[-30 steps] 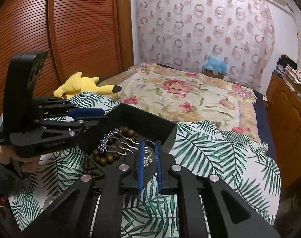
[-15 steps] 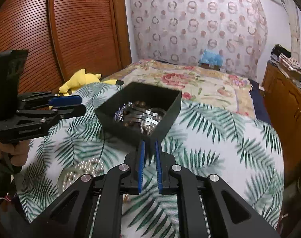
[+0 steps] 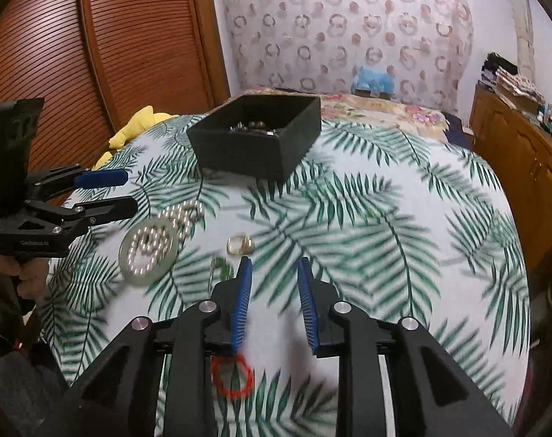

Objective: Organize jewelry
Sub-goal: 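Withdraw both tools from the box toward the remaining jewelry, then grasp the red bead bracelet with right tool while left tool approaches the jade bangle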

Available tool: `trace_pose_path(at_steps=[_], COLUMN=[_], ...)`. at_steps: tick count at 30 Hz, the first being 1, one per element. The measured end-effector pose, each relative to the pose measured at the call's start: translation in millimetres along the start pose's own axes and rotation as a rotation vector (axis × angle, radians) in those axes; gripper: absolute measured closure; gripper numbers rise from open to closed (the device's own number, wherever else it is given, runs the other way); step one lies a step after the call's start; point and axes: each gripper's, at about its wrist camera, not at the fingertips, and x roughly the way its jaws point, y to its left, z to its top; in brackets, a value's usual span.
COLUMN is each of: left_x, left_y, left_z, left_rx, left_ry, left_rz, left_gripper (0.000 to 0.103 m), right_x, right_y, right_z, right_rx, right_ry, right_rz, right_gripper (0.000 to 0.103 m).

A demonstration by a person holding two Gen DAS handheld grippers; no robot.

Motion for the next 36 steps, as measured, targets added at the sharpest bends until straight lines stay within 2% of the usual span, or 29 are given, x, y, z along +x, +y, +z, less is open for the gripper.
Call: trace_pose_path(at_steps=[4, 12, 22, 36], left_x=[1, 11, 22, 36], left_y=[-7, -19, -21, -26], left_z=[-10, -20, -23, -21], left_rx=[0.000, 0.021, 0.024, 0.044], left_ry=[0.019, 0.070, 0.114, 0.146], left_rz=[-0.005, -0.006, 0.017, 0.040], left_gripper=[0.019, 0.018, 0.014, 0.014], right_x=[-4, -4, -19, -9], right_y=[2, 9, 14, 27], right_z=[-16, -35, -38, -42], right_rx=[0.007, -0.003, -0.010, -0.059], right_ry=[0.017, 0.043, 0.022, 0.065], right_rz=[0.007, 0.015, 0.040, 0.052], right_gripper=[0.075, 0.074, 0.074, 0.074])
